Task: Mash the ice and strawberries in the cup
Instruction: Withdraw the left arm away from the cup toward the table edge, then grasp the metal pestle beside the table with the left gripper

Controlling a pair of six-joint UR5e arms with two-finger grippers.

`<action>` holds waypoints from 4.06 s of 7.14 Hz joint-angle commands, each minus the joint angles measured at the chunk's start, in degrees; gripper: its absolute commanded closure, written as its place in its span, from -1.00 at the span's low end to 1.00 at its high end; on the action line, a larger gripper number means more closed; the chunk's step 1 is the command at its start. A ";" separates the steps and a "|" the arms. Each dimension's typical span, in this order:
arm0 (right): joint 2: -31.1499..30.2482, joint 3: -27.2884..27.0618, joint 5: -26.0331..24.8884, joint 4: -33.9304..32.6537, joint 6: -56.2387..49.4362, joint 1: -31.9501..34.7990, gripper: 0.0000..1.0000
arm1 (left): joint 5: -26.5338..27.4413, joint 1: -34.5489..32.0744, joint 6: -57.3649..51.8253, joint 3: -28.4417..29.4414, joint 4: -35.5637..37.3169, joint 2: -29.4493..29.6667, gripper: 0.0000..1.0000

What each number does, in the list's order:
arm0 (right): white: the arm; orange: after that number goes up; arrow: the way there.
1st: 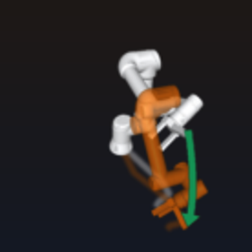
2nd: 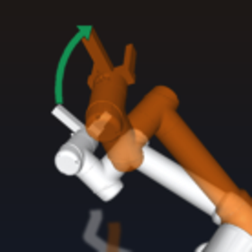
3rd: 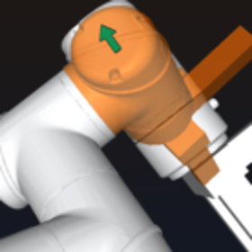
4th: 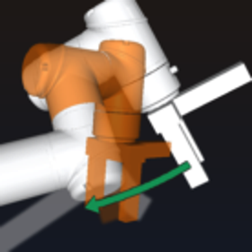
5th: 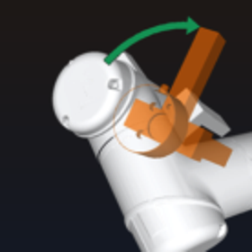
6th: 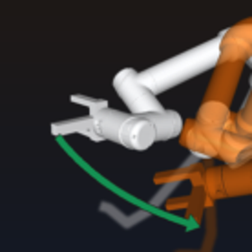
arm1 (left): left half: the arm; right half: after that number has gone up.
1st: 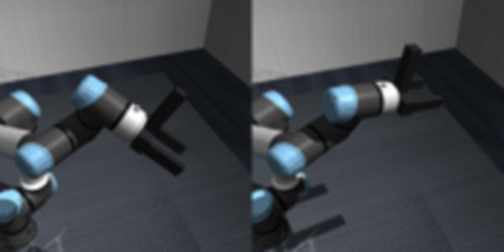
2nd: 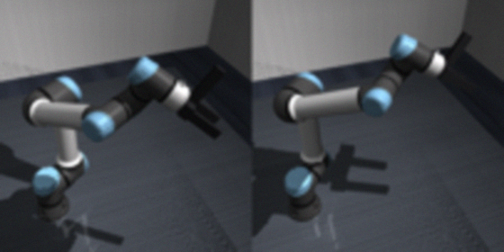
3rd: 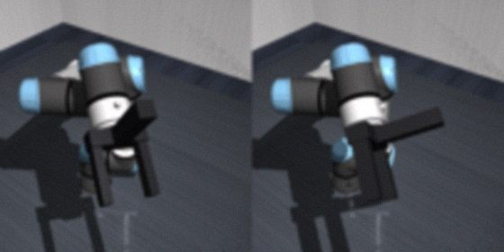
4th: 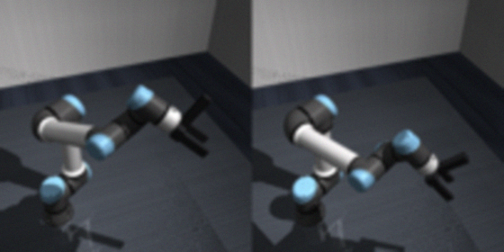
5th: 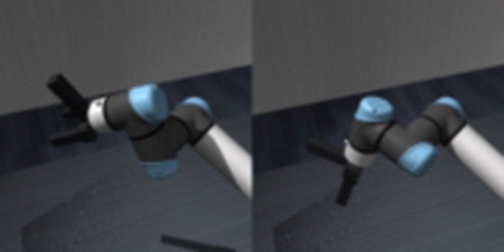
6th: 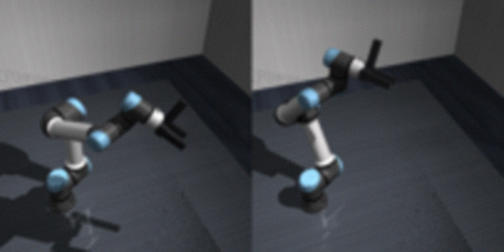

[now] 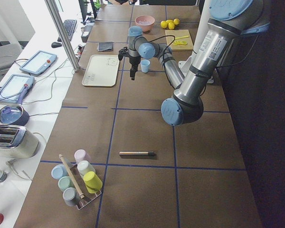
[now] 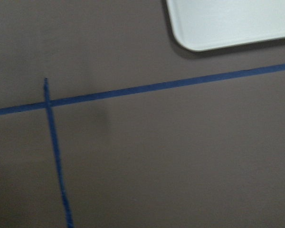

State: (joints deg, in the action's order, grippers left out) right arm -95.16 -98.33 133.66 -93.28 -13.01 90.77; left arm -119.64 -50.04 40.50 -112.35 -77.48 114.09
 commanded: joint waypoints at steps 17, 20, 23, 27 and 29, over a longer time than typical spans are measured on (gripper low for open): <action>-0.29 0.16 -1.65 -0.14 1.67 1.08 -0.99 | -6.04 -14.21 -4.73 34.39 -59.19 -28.22 -0.99; -0.29 0.25 -1.65 -0.14 1.67 1.08 -0.99 | -6.04 -12.89 -4.82 34.74 -59.36 -27.61 -0.99; -0.56 0.16 -1.65 -0.14 1.67 1.08 -0.99 | -6.13 -12.63 -4.82 34.75 -59.36 -26.99 0.94; -0.73 0.07 -1.56 -0.14 1.76 1.08 -0.99 | -6.66 -12.63 -5.35 30.20 -58.83 -26.38 1.00; -1.61 -0.45 -1.39 -0.06 1.84 1.17 -0.99 | -6.66 -12.72 -12.05 22.83 -59.79 -24.80 1.00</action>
State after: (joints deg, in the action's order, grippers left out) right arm -96.20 -98.43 132.21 -93.41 -11.24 91.90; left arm -126.30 -62.72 33.38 -85.24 -136.68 88.27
